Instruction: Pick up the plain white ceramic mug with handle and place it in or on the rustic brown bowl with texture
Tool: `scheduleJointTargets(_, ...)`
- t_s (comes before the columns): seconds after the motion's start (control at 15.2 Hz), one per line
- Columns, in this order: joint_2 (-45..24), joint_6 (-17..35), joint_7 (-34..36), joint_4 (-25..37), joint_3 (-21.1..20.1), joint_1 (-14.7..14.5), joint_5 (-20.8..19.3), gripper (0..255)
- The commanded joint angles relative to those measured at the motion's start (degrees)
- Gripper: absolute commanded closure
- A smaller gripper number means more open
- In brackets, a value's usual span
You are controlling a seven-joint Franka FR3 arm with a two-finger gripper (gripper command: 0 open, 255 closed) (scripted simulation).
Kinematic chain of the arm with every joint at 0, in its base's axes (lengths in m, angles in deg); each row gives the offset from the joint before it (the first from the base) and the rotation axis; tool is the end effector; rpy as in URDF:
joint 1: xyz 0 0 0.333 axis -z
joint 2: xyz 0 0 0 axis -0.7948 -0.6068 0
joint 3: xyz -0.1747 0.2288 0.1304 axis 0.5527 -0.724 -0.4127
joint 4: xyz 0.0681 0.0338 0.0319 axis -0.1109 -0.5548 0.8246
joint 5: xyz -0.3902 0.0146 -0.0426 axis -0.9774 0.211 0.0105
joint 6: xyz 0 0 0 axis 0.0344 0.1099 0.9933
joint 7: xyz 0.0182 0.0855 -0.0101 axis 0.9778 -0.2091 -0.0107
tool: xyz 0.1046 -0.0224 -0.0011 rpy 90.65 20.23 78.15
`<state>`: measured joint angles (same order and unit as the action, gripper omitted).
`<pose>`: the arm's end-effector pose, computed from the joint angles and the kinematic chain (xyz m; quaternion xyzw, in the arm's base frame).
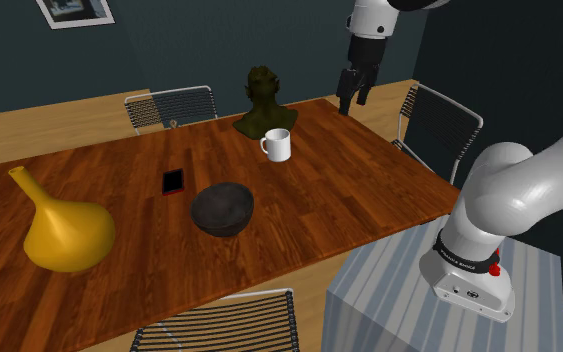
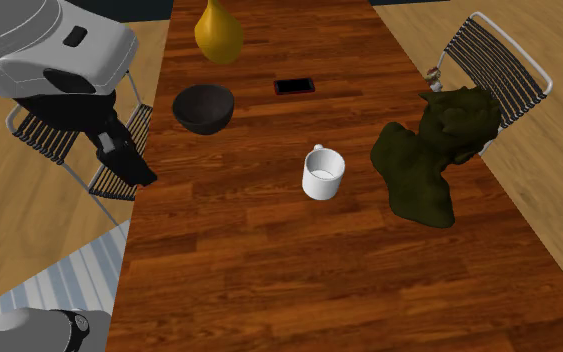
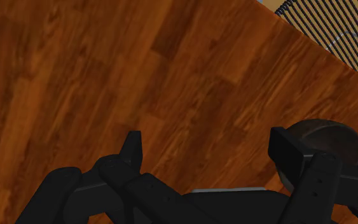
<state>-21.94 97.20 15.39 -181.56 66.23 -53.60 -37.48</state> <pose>0.3255 0.0014 0.5886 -0.9980 0.0183 -0.0448 0.0398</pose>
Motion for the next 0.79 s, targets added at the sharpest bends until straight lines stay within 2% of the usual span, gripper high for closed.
scheduleJointTargets(0.0, 0.0, 0.0, 0.0, 0.0, 0.0, 0.0, 0.0, 0)
scheduleJointTargets(0.73, -22.0, 15.0, -4.2, 6.3, 3.3, 1.2, -1.7, 0)
